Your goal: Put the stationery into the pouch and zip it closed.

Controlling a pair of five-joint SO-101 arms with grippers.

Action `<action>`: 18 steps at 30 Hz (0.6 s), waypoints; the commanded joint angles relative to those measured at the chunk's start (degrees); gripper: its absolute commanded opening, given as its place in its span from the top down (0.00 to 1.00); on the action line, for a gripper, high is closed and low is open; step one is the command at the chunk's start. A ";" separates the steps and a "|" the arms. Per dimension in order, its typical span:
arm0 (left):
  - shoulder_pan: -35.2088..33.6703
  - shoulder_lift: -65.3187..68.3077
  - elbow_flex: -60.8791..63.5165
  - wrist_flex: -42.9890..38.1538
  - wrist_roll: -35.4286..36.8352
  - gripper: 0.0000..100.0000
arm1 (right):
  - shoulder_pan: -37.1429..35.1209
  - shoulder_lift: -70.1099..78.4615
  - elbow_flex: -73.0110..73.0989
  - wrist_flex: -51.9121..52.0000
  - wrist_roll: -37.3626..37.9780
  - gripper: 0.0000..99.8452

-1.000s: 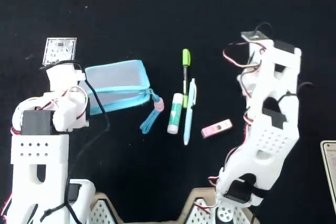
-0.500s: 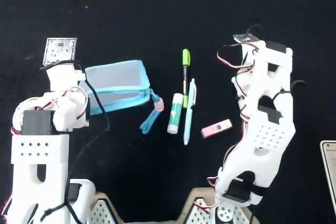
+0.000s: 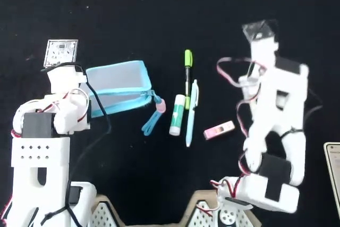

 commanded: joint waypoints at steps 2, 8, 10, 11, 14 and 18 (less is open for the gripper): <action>0.22 0.18 1.80 -0.09 0.44 0.97 | 2.29 -1.01 6.73 -10.37 2.73 0.99; 0.22 0.18 1.71 -0.09 0.44 0.97 | 2.81 8.92 5.67 -11.78 1.67 0.93; 0.22 0.18 1.89 -0.09 0.44 0.97 | 2.73 11.82 2.77 -10.02 -1.49 0.89; 0.22 0.18 1.89 -0.09 0.44 0.97 | 2.73 12.97 1.01 -8.44 -2.81 0.89; 0.22 0.18 1.89 -0.09 0.44 0.97 | 2.64 15.78 -6.11 -2.29 -5.36 0.89; 0.22 0.18 1.89 -0.09 0.44 0.97 | 2.64 18.86 -14.46 4.22 -6.24 0.89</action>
